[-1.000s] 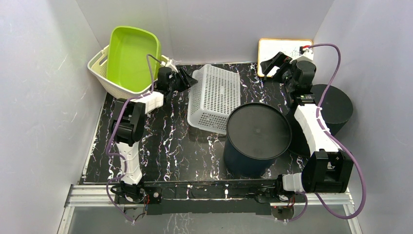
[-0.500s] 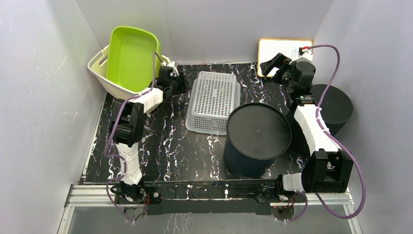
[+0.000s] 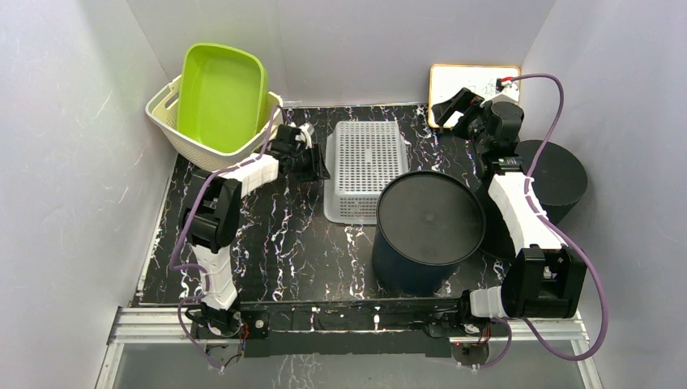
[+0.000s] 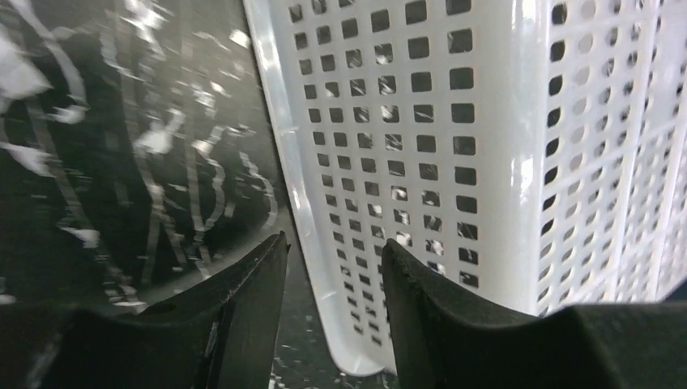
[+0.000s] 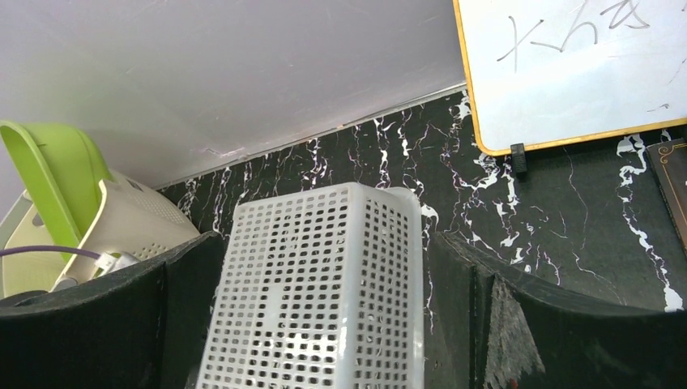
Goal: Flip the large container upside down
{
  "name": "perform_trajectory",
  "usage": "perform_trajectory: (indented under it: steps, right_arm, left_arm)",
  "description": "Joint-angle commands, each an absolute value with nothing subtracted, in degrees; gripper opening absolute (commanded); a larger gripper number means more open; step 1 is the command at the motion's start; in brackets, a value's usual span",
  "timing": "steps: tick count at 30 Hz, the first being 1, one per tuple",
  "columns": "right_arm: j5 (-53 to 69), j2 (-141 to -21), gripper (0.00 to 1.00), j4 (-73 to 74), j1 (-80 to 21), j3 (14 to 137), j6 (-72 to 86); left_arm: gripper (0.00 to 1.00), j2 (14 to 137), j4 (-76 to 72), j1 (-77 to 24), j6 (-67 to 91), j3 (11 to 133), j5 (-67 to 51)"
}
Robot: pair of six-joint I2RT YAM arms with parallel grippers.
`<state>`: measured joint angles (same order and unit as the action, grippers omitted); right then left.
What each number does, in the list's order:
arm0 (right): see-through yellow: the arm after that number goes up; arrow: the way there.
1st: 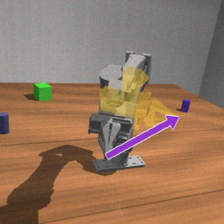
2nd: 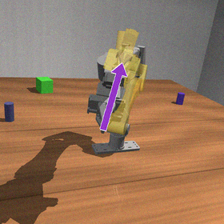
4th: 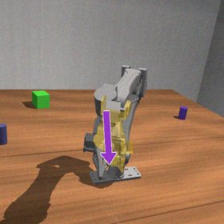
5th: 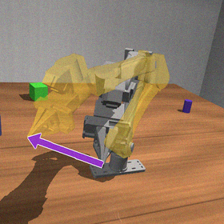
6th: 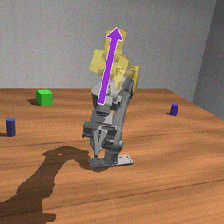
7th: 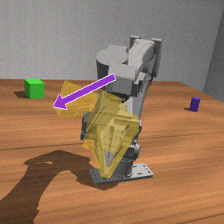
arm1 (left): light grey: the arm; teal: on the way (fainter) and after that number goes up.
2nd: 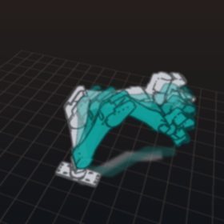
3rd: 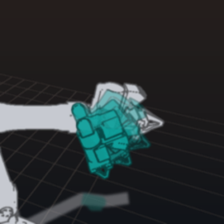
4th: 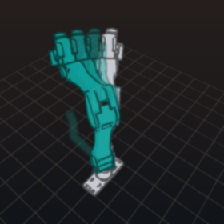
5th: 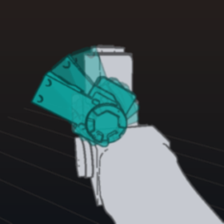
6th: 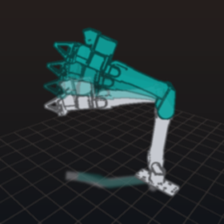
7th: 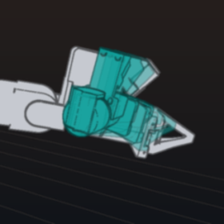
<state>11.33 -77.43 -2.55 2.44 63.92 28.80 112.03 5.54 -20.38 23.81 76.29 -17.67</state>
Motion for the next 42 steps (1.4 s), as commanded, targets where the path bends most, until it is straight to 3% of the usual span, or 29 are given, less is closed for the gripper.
perform_trajectory:
  steps: [1, 15, 26, 36, 42]
  right_arm:
    - [11.55, -77.61, 0.98, -5.45, 2.9, 67.54, 28.3]
    - [10.91, -77.48, 0.98, -5.01, 2.99, 67.46, 27.69]
    - [10.99, -78.09, 0.98, -5.62, 3.33, 66.5, 27.69]
    - [11.4, -78.2, 0.98, -6.18, 3.43, 65.43, 27.8]
    - [12.1, -78.15, 0.98, -7.05, 3.42, 64.78, 28.79]
  left_arm:
    - [0.45, 112.45, 4.01, -22.95, 26.87, 76.75, -24.2]
    - [0.45, 132.13, -10.94, -29.94, 30.56, 99.12, -26.75]
    - [0.46, 142.15, -12.22, -33.51, 30.36, 112.07, -31.55]
    - [0.51, 136.46, -1.63, -33.71, 20.01, 110.24, -25.23]
    - [0.52, 122.91, 1.27, -33.75, 17.72, 98.48, -18.47]
